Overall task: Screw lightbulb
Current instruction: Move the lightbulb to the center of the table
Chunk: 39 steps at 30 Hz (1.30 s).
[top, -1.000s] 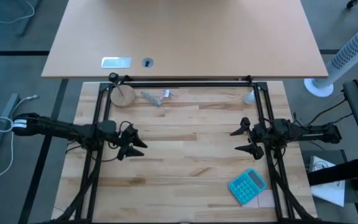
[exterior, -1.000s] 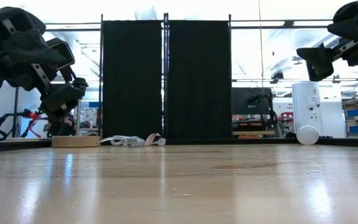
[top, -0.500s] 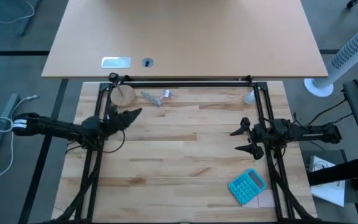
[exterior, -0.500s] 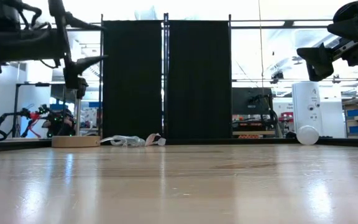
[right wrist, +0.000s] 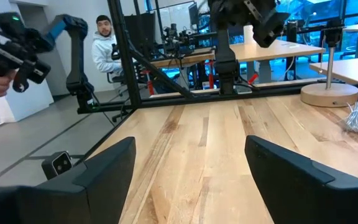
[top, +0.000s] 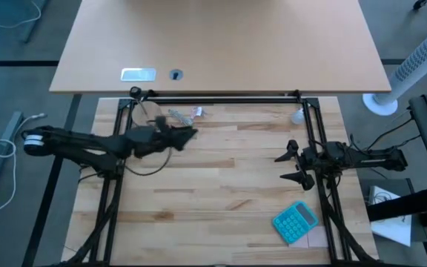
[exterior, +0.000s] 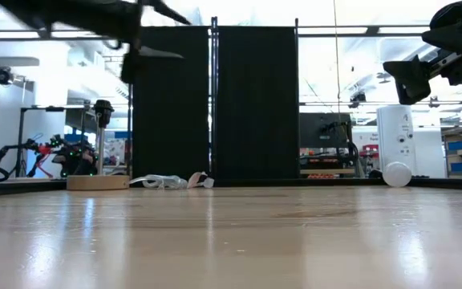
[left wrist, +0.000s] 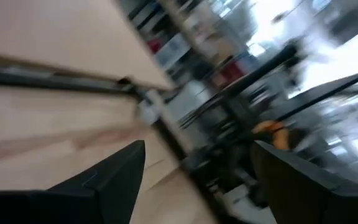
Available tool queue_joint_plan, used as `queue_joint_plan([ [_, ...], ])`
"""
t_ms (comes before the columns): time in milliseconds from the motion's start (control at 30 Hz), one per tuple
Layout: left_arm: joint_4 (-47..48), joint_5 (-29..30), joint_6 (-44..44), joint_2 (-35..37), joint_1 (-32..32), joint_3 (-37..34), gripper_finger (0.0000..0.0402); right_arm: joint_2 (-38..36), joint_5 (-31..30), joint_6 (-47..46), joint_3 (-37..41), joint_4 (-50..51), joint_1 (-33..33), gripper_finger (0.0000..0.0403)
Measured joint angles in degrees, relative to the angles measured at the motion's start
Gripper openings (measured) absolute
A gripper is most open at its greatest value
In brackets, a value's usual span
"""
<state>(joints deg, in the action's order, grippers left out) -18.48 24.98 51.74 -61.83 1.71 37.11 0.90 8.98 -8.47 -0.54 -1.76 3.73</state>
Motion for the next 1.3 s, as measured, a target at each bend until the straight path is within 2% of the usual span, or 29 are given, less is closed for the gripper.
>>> queue_joint_plan([
  [133, 14.9, 4.8, 9.6, -6.8, 0.8, 10.3, 0.0284, 0.0, 0.0, 0.0, 0.0, 0.0, 0.0, 0.0304],
  [200, 19.1, 6.4, 14.0, -9.5, 0.9, 15.0, 0.0284, 0.0, 0.0, 0.0, 0.0, 0.0, 0.0, 0.0307],
  [533, 41.2, 6.6, 20.8, -20.9, 1.5, 36.8, 0.0284, 0.0, 0.0, 0.0, 0.0, 0.0, 0.0, 0.0302],
  [767, 43.7, 5.8, 20.5, -28.1, 1.7, 46.3, 0.0284, 0.0, 0.0, 0.0, 0.0, 0.0, 0.0, 0.0299],
  [933, 44.6, 2.4, 14.1, -33.8, 1.7, 51.1, 0.0284, 0.0, 0.0, 0.0, 0.0, 0.0, 0.0, 0.0308],
  [1100, 46.2, 0.9, 12.8, -37.3, 1.7, 53.4, 0.0284, 0.0, 0.0, 0.0, 0.0, 0.0, 0.0, 0.0309],
  [1300, 47.9, -1.8, 11.5, -38.2, 1.8, 54.0, 0.0284, 0.0, 0.0, 0.0, 0.0, 0.0, 0.0, 0.0300],
])
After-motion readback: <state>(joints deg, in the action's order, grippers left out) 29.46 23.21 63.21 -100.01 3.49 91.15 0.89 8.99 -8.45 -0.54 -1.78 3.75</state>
